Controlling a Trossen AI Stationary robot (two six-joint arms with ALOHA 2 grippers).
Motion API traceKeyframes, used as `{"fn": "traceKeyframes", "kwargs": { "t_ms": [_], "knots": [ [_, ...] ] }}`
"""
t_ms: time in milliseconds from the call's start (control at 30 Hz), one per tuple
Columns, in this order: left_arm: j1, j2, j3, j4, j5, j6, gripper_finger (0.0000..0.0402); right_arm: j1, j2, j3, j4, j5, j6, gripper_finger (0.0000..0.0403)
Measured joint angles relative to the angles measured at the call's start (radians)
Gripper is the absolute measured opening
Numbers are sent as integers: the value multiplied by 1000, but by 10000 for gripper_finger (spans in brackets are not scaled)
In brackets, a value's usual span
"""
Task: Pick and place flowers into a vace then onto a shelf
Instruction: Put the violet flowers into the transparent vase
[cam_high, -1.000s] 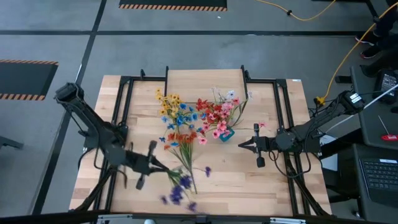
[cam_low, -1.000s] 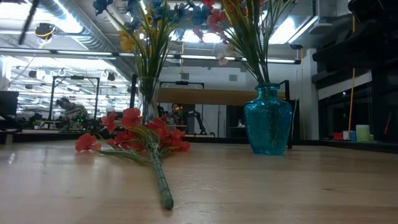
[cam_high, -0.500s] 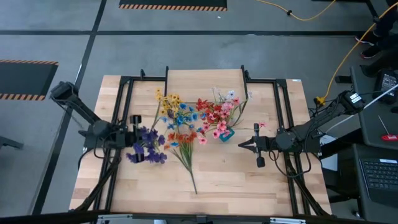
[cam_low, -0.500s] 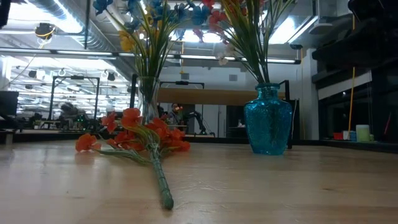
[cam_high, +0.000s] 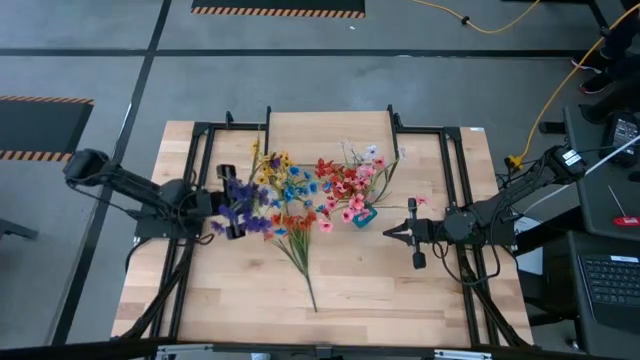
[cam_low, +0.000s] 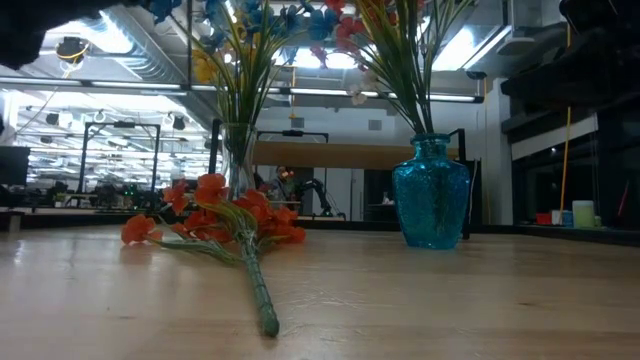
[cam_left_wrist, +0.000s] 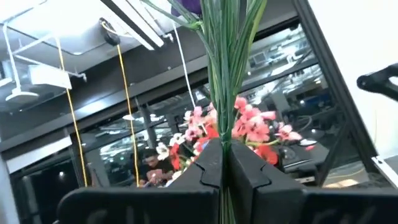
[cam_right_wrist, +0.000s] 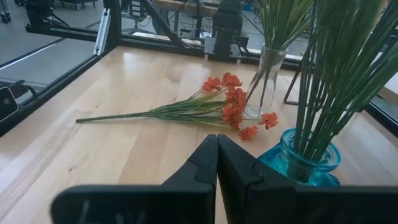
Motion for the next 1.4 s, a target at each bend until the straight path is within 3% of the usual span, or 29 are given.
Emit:
{"fn": "traceKeyframes", "kwargs": {
  "t_ms": [133,267,367,767,1067,1400],
  "knots": [
    [105,26,0,7,14,-78,3,0,0,0,0,0,3,14],
    [188,78,0,70,144,-129,3,0,0,0,0,0,3,14],
    [233,128,0,135,186,-162,3,0,0,0,-1,0,3,14],
    [300,357,0,369,245,-211,3,0,0,0,-2,-1,5,14],
    [300,459,0,430,225,-228,3,0,0,0,-3,-1,7,14],
    [299,518,0,430,108,-274,3,0,0,0,-12,-4,21,14]
  ]
}}
